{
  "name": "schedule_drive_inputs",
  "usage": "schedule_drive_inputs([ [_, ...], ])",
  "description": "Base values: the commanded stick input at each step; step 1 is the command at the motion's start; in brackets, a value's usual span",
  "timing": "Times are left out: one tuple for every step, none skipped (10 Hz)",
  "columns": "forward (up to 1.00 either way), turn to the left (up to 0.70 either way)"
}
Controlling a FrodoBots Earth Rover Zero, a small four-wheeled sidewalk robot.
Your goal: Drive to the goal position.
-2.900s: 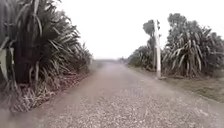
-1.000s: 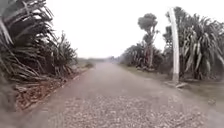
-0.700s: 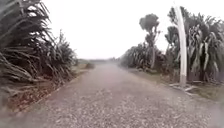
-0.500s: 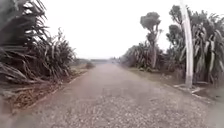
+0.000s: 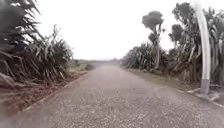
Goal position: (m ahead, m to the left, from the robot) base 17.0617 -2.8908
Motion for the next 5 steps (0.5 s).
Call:
schedule_drive_inputs([
  [0.85,0.00],
  [0.85,0.00],
  [0.85,0.00],
  [0.85,0.00],
  [0.85,0.00],
])
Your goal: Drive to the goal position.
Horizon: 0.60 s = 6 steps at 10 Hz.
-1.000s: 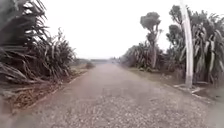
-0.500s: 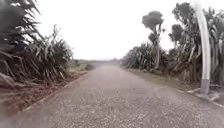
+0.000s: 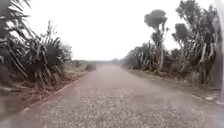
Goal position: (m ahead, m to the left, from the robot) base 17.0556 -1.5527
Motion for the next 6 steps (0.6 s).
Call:
schedule_drive_inputs([
  [0.85,0.00],
  [0.85,0.00],
  [0.85,0.00],
  [0.85,0.00],
  [0.85,0.00],
  [0.85,0.00],
])
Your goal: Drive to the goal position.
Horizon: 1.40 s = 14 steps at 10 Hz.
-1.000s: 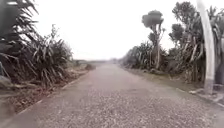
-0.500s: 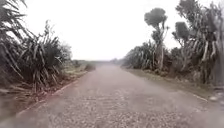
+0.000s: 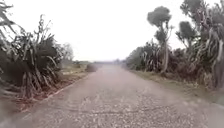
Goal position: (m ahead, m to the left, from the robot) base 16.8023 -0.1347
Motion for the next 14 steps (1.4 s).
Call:
schedule_drive_inputs([
  [0.85,0.00],
  [0.85,0.00],
  [0.85,0.00],
  [0.85,0.00],
  [0.85,0.00],
  [0.85,0.00],
  [0.85,0.00],
  [0.85,0.00],
  [0.85,0.00],
  [0.85,0.00],
  [0.85,0.00],
  [0.85,0.00],
  [0.85,0.00],
  [0.85,-0.04],
])
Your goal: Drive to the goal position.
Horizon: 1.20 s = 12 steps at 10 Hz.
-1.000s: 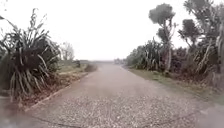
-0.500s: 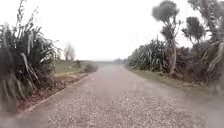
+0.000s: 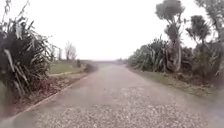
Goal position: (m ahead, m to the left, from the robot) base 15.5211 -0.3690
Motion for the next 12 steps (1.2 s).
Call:
schedule_drive_inputs([
  [0.85,-0.11],
  [0.85,-0.19],
  [0.85,-0.26],
  [0.85,-0.32],
  [0.85,-0.32],
  [0.85,-0.32],
  [0.85,-0.18],
  [0.85,-0.03],
  [0.85,0.00],
  [0.85,0.00],
  [0.85,0.00],
  [0.85,0.00],
])
